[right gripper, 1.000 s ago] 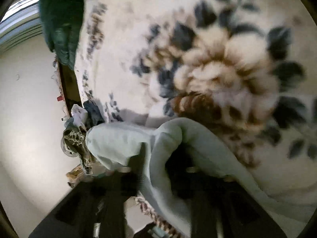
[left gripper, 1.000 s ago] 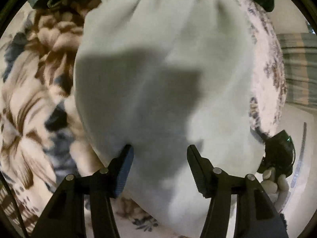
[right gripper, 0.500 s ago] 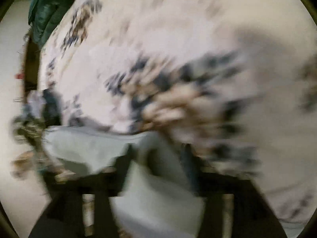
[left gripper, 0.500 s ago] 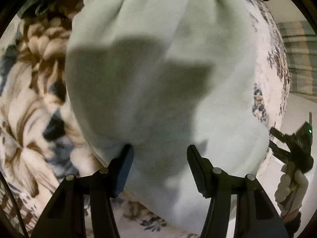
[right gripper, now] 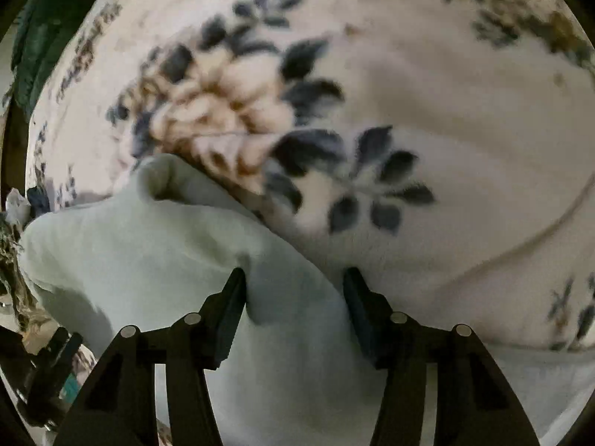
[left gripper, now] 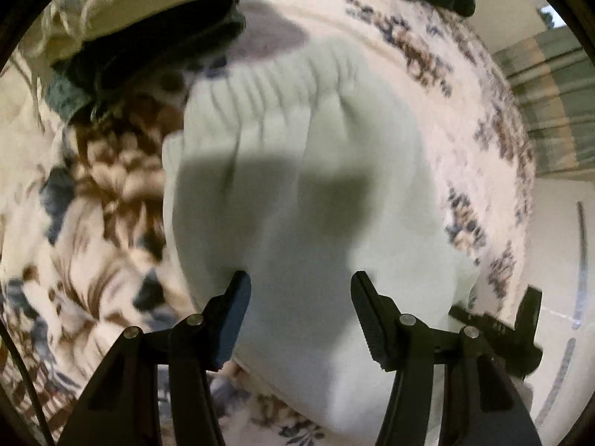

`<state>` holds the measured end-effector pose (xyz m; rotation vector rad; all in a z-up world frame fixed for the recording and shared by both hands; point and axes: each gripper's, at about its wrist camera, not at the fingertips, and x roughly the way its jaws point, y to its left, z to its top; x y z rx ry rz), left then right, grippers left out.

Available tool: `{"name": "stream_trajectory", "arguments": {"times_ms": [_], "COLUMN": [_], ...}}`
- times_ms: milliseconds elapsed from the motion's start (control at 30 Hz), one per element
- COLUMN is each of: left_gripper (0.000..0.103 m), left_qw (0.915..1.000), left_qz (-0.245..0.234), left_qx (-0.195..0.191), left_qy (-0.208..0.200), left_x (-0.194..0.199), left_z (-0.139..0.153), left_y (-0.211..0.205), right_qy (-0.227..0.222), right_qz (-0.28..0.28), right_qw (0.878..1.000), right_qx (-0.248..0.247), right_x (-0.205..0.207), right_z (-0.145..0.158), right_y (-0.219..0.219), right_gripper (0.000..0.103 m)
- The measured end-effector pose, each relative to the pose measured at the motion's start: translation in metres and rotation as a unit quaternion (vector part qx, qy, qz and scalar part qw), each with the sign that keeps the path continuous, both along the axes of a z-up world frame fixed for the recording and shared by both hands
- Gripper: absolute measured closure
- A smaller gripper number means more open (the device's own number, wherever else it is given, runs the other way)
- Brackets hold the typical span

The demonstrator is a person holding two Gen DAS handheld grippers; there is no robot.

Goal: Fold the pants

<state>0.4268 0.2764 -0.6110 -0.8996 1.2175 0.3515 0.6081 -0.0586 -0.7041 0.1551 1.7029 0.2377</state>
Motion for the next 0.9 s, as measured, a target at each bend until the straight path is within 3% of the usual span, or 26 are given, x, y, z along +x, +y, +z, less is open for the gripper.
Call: {"name": "stream_trajectory", "arguments": {"times_ms": [133, 167, 267, 367, 467, 533, 567, 600, 700, 767, 833, 900], "left_gripper": [0.043, 0.038, 0.038, 0.038, 0.038, 0.046, 0.061, 0.067, 0.076, 0.076, 0.076, 0.075], "left_qw": [0.9992, 0.9989, 0.9984, 0.998, 0.9981, 0.9985, 0.9987, 0.999, 0.9973, 0.9954, 0.9961, 0.9977], "left_qz": [0.029, 0.035, 0.05, 0.051, 0.044, 0.03, 0.023, 0.014, 0.011, 0.004, 0.007, 0.02], "left_qx": [0.021, 0.026, 0.026, 0.032, 0.036, 0.042, 0.044, 0.043, 0.071, 0.094, 0.073, 0.035], "left_qy": [-0.02, -0.017, 0.004, 0.02, 0.024, 0.016, 0.012, 0.006, -0.014, 0.016, 0.049, 0.054], "left_x": [-0.011, -0.013, -0.018, -0.011, 0.008, 0.02, 0.023, 0.022, 0.004, -0.007, -0.013, -0.017], "left_z": [0.017, 0.018, 0.008, -0.009, -0.023, -0.029, -0.029, -0.026, -0.001, -0.008, -0.035, -0.048], "left_y": [0.023, 0.027, 0.042, 0.056, 0.067, 0.069, 0.068, 0.066, 0.061, 0.062, 0.066, 0.069], "right_qy": [-0.082, -0.095, -0.104, -0.085, -0.064, -0.049, -0.04, -0.035, -0.034, -0.04, -0.034, -0.019], "right_qz": [-0.023, -0.037, -0.074, -0.13, -0.149, -0.165, -0.171, -0.177, -0.186, -0.185, -0.188, -0.193], "right_qw": [0.996, 0.995, 0.992, 0.986, 0.984, 0.982, 0.982, 0.981, 0.98, 0.981, 0.981, 0.981], "right_qx": [-0.017, -0.011, 0.017, 0.068, 0.069, 0.074, 0.072, 0.068, 0.056, 0.043, 0.034, 0.03], "right_x": [-0.029, -0.041, -0.08, -0.119, -0.147, -0.163, -0.169, -0.179, -0.199, -0.209, -0.218, -0.226], "right_z": [0.057, 0.067, 0.082, 0.078, 0.058, 0.047, 0.04, 0.033, 0.027, 0.028, 0.027, 0.023], "right_y": [0.014, 0.019, 0.047, 0.069, 0.085, 0.087, 0.086, 0.086, 0.074, 0.064, 0.054, 0.043], "right_gripper": [0.039, 0.037, 0.037, 0.037, 0.037, 0.037, 0.037, 0.037, 0.037, 0.037, 0.037, 0.037]}}
